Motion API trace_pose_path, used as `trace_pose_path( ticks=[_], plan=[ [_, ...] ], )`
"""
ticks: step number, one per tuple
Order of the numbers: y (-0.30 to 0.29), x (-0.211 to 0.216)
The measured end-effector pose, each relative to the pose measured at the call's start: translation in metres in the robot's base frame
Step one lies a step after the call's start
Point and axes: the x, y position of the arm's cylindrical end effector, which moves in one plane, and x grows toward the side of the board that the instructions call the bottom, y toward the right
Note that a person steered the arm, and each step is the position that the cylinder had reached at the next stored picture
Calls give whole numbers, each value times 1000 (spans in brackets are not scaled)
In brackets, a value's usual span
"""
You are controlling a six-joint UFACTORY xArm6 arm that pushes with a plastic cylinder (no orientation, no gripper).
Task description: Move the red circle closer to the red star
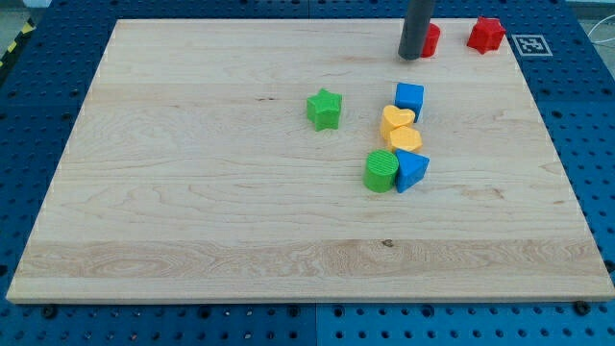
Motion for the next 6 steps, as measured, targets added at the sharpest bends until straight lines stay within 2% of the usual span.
trace_pose_path(
  ticks=[3,6],
  plan=[
    [-28,-9],
    [21,-22]
  ],
)
